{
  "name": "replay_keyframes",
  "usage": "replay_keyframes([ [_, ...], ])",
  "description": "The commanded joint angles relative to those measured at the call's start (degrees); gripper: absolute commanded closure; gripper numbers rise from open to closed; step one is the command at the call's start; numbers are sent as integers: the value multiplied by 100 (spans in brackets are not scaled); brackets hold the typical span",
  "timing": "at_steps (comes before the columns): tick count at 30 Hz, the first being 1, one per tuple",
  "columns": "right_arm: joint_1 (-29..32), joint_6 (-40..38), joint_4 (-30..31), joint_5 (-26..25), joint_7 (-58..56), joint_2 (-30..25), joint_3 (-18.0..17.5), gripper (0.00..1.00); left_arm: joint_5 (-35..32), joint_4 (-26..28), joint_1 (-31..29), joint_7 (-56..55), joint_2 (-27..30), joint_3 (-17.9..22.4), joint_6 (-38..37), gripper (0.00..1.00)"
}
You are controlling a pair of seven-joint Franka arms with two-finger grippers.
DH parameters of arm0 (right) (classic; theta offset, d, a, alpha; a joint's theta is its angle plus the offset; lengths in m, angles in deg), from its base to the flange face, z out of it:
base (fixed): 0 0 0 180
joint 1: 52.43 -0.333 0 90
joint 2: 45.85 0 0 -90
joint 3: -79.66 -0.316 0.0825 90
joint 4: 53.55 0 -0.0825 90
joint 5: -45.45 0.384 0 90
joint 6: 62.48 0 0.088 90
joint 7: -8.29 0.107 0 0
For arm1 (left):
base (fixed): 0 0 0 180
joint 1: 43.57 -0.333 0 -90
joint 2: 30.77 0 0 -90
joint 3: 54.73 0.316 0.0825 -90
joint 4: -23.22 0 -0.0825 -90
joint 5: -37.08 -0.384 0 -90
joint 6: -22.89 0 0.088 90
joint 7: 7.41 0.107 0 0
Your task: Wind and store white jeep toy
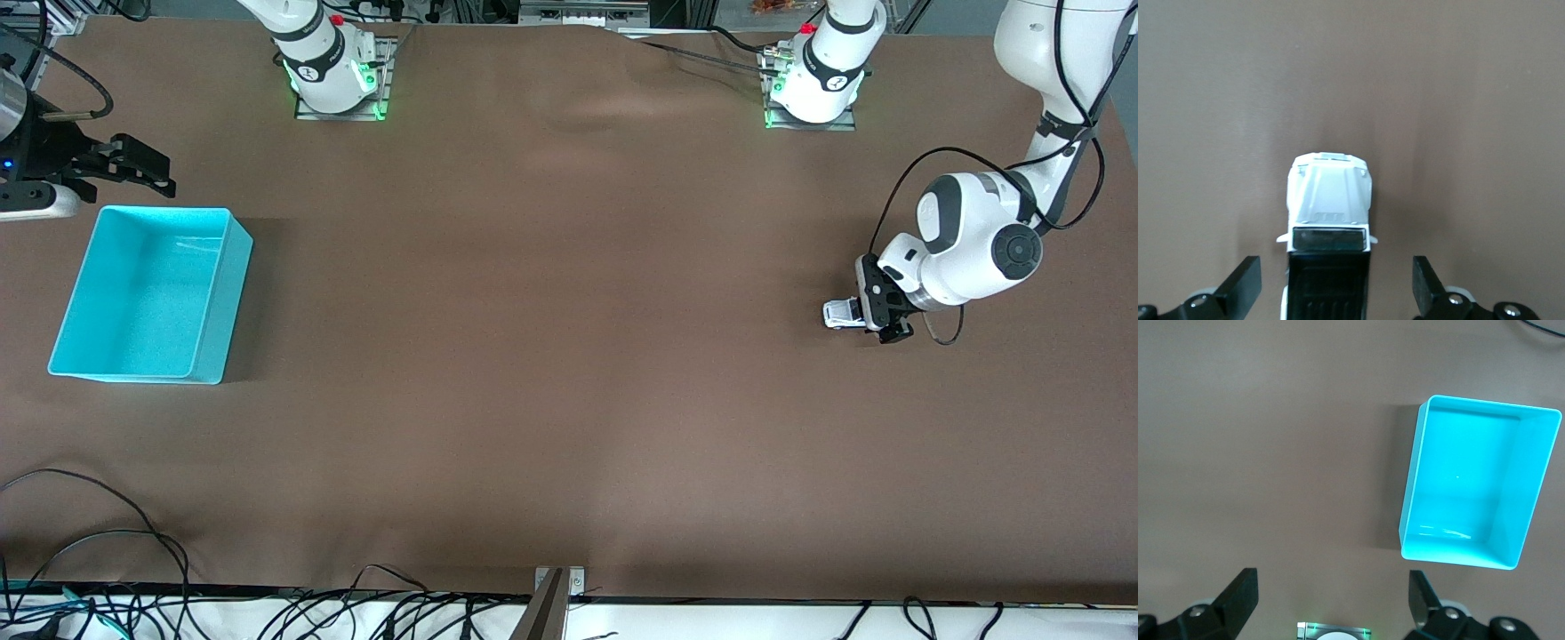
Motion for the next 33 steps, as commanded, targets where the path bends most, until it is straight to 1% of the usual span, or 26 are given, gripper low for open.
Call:
replay_keyframes([
  [1, 27, -83, -108, -56, 22, 28, -20, 0, 46, 202, -48, 182, 31, -17, 253, 0],
  [4, 27, -83, -108, -47, 22, 19, -20, 0, -33, 255, -48, 191, 31, -17, 386, 1],
  [5, 27, -83, -108, -47, 22, 28, -20, 0, -86, 255, -48, 191, 31, -17, 394, 5],
  [6, 27, -83, -100, -56, 22, 28, -20, 0, -130, 255, -48, 191, 31, -17, 403, 11],
  [7, 27, -83, -100, -56, 22, 28, -20, 0, -165, 255, -39, 191, 31, -17, 403, 22],
  [10, 36, -83, -108, -47, 22, 28, -20, 0, -192, 246, -39, 191, 31, -17, 403, 60],
  [11, 27, -83, -108, -56, 22, 19, -20, 0, -200, 238, -31, 235, 31, -17, 403, 88],
  [12, 27, -83, -108, -56, 22, 19, -20, 0, -201, 238, -31, 235, 31, -17, 403, 91],
  [16, 27, -83, -108, -47, 22, 28, -20, 0, -201, 238, -22, 262, 31, -17, 403, 100],
  [28, 27, -83, -108, -47, 22, 28, -20, 0, -209, 238, 13, 270, -21, -17, 403, 100],
  [33, 27, -83, -108, -47, 22, 28, -20, 0, -209, 220, -22, 340, -144, -17, 403, 100],
])
